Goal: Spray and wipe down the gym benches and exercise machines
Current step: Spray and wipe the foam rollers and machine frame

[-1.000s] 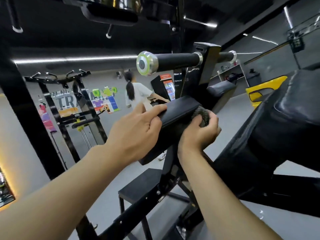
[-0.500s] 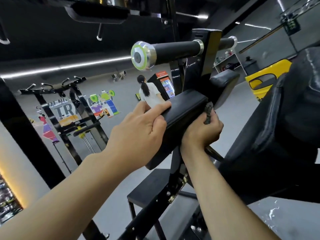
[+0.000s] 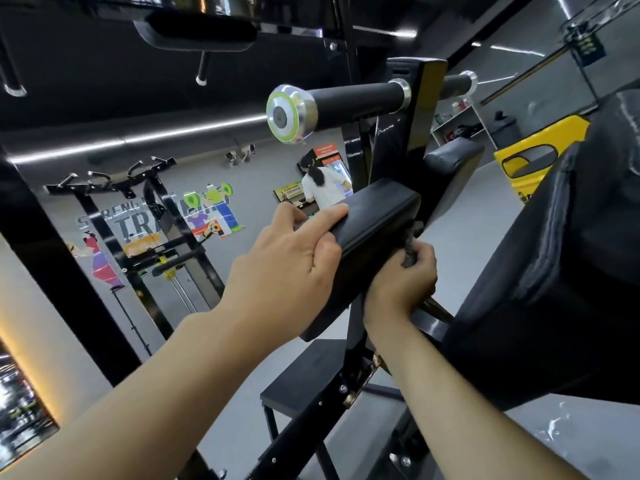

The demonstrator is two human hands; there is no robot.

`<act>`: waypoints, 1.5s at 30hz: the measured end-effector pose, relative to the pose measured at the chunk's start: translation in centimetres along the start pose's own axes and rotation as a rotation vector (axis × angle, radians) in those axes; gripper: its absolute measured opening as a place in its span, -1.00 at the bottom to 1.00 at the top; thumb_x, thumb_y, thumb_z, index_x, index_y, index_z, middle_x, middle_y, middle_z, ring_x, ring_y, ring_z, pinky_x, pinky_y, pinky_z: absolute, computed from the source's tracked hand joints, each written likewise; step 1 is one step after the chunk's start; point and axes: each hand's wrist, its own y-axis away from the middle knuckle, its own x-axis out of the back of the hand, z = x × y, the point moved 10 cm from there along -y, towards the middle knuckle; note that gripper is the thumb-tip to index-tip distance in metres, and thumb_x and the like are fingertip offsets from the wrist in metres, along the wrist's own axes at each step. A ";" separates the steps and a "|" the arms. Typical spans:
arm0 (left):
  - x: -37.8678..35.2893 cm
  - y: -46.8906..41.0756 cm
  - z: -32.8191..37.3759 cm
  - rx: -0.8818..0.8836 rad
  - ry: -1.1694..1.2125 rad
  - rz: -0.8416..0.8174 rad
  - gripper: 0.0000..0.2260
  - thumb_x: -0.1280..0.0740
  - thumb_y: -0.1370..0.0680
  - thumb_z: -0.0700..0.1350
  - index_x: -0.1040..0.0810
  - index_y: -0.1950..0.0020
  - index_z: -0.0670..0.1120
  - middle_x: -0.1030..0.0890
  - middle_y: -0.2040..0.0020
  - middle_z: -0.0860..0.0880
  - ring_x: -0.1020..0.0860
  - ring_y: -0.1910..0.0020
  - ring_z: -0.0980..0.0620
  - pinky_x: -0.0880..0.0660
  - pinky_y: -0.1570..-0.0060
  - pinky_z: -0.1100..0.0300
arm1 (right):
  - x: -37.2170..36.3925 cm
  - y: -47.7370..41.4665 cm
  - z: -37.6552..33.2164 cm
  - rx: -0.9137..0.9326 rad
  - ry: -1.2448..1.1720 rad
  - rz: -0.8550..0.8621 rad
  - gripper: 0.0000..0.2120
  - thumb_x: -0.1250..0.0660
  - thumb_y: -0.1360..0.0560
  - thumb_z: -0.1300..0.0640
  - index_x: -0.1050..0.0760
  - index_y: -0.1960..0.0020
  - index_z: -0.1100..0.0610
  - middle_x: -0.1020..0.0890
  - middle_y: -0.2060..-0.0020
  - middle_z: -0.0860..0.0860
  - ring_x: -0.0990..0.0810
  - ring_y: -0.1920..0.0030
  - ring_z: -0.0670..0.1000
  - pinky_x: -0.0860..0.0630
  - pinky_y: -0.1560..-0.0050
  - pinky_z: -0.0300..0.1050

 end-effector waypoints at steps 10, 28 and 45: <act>0.0 0.0 0.0 0.022 0.008 0.002 -0.64 0.04 -0.68 0.09 -0.24 -0.44 0.40 -0.29 -0.23 0.11 -0.40 -0.18 0.05 -0.48 -0.13 -0.06 | -1.2 -0.9 3.1 -0.106 -0.022 -0.017 -0.76 -0.17 -0.52 0.40 -0.56 -0.07 0.25 -0.62 -0.02 0.25 -0.57 0.01 0.15 -0.55 -0.12 0.14; -0.1 0.2 0.0 0.036 0.032 0.025 -0.59 0.11 -0.62 0.16 -0.22 -0.43 0.41 -0.24 -0.22 0.13 -0.38 -0.20 0.05 -0.49 -0.11 -0.05 | -1.9 1.6 7.6 -0.293 -0.100 -0.200 -0.66 -0.19 -0.48 0.27 -0.52 0.23 -0.15 -0.60 0.17 0.15 -0.54 0.16 0.14 -0.52 0.09 0.17; -0.2 0.2 0.0 0.012 0.063 0.061 -0.59 0.12 -0.64 0.14 -0.27 -0.44 0.39 -0.22 -0.19 0.13 -0.39 -0.17 0.08 -0.48 -0.11 0.02 | -0.4 1.2 3.5 -0.086 0.037 -0.220 -0.82 -0.20 -0.55 0.37 -0.56 0.06 0.21 -0.61 0.16 0.12 -0.51 0.13 0.06 -0.47 0.05 -0.09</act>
